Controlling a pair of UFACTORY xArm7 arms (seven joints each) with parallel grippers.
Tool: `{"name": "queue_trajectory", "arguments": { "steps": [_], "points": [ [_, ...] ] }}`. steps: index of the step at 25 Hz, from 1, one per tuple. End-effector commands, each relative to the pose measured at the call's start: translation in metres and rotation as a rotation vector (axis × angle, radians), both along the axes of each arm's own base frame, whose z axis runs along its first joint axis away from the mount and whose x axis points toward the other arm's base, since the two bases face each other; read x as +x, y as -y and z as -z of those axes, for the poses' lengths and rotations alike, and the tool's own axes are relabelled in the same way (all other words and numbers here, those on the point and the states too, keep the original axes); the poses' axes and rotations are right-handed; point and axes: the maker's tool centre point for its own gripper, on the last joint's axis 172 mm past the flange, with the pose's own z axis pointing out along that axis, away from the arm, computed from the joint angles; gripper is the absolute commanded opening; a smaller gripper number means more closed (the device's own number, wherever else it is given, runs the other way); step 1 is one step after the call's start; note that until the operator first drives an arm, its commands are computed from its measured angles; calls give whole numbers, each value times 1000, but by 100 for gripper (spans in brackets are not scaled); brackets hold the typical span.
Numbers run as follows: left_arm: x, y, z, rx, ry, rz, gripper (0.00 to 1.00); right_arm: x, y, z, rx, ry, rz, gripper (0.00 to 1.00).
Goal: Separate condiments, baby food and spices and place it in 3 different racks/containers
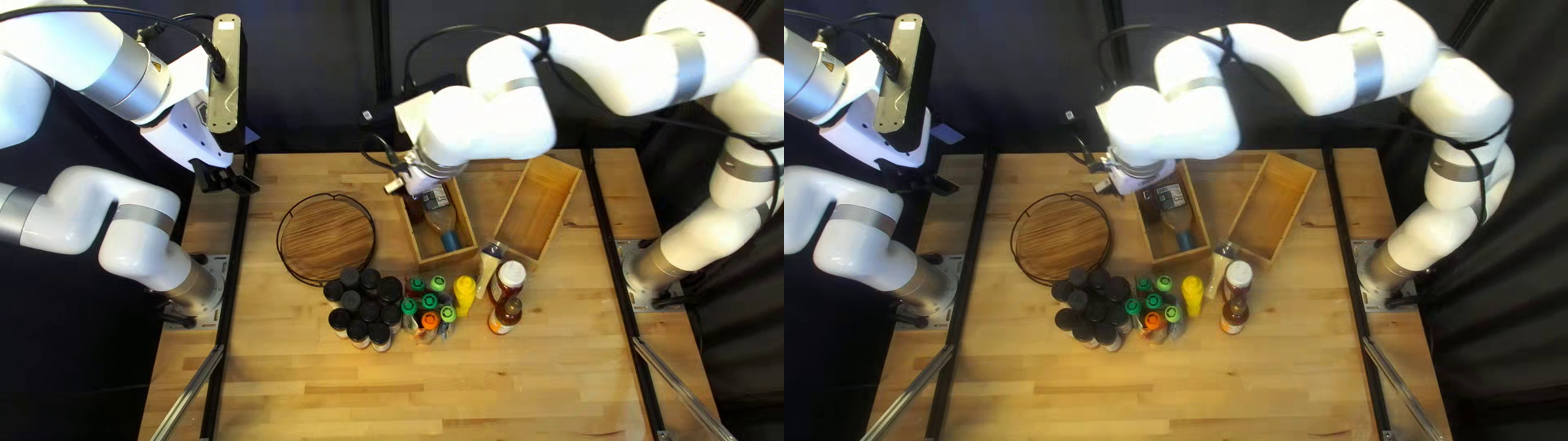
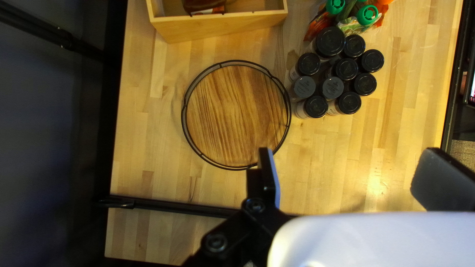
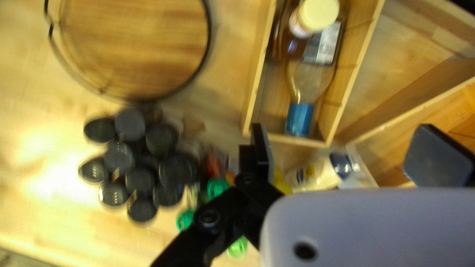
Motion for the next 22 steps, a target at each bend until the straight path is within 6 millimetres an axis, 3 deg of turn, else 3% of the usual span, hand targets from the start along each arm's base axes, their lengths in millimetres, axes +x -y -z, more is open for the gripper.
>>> {"name": "queue_trajectory", "arguments": {
  "steps": [1, 6, 14, 22],
  "points": [
    [0, 0, 0, 0, 0, 0, 100, -12, -44, -1, 57, -10, -130, 100],
    [0, 0, 0, 0, 0, 0, 100, -29, -88, 14, 89, -12, -305, 100],
    [0, 0, 0, 0, 0, 0, 100, -75, -129, 53, 117, -34, -616, 100],
    [0, 0, 0, 0, 0, 0, 100, -138, -150, 86, 116, -73, -1003, 100]
  ]
}}
